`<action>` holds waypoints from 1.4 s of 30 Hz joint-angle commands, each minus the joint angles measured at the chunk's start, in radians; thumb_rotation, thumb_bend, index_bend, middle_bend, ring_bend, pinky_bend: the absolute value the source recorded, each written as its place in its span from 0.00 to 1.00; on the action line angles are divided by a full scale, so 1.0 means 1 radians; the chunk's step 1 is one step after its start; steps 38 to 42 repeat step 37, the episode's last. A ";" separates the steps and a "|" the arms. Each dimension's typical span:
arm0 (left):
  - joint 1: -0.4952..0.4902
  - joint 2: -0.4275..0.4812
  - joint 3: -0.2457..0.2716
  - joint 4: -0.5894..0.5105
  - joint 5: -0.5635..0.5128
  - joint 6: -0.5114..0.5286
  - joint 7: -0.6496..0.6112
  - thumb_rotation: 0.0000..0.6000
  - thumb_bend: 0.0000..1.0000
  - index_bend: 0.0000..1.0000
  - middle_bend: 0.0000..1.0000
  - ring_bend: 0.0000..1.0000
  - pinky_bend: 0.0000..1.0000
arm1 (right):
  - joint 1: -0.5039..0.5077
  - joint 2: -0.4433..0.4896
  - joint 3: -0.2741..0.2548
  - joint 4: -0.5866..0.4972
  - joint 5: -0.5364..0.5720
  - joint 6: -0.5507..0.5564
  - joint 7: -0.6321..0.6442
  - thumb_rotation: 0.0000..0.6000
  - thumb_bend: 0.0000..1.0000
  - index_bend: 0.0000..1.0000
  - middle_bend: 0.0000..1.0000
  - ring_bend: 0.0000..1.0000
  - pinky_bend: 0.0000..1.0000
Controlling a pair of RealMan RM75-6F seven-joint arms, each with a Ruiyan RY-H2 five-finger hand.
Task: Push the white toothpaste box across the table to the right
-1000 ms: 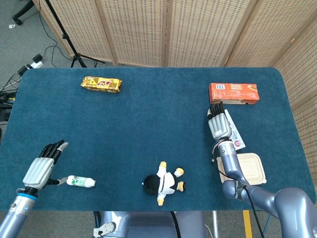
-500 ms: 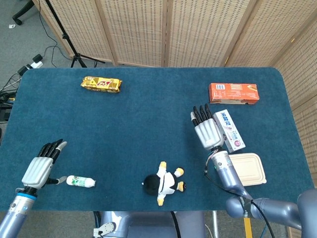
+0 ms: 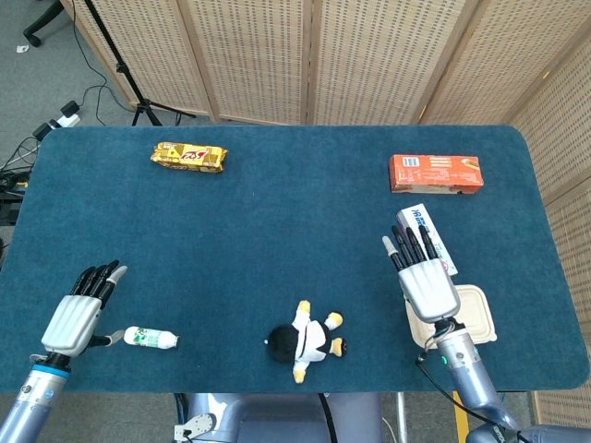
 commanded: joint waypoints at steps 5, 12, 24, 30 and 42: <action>0.018 -0.007 0.006 -0.009 0.017 0.035 0.056 1.00 0.00 0.00 0.00 0.00 0.00 | -0.173 0.018 -0.068 0.097 -0.132 0.131 0.298 1.00 0.31 0.09 0.00 0.00 0.01; 0.044 -0.007 0.016 -0.028 0.030 0.074 0.095 1.00 0.00 0.00 0.00 0.00 0.00 | -0.273 0.022 -0.094 0.154 -0.190 0.195 0.414 1.00 0.34 0.09 0.00 0.00 0.01; 0.069 -0.008 0.012 -0.005 0.052 0.124 0.118 1.00 0.00 0.00 0.00 0.00 0.00 | -0.370 0.016 -0.091 0.262 -0.235 0.187 0.599 1.00 0.34 0.09 0.00 0.00 0.01; 0.071 -0.008 0.007 -0.008 0.054 0.128 0.122 1.00 0.00 0.00 0.00 0.00 0.00 | -0.378 0.008 -0.073 0.271 -0.259 0.176 0.595 1.00 0.34 0.09 0.00 0.00 0.01; 0.072 -0.007 0.012 -0.009 0.063 0.125 0.120 1.00 0.00 0.00 0.00 0.00 0.00 | -0.391 0.005 -0.055 0.270 -0.276 0.162 0.582 1.00 0.34 0.09 0.00 0.00 0.01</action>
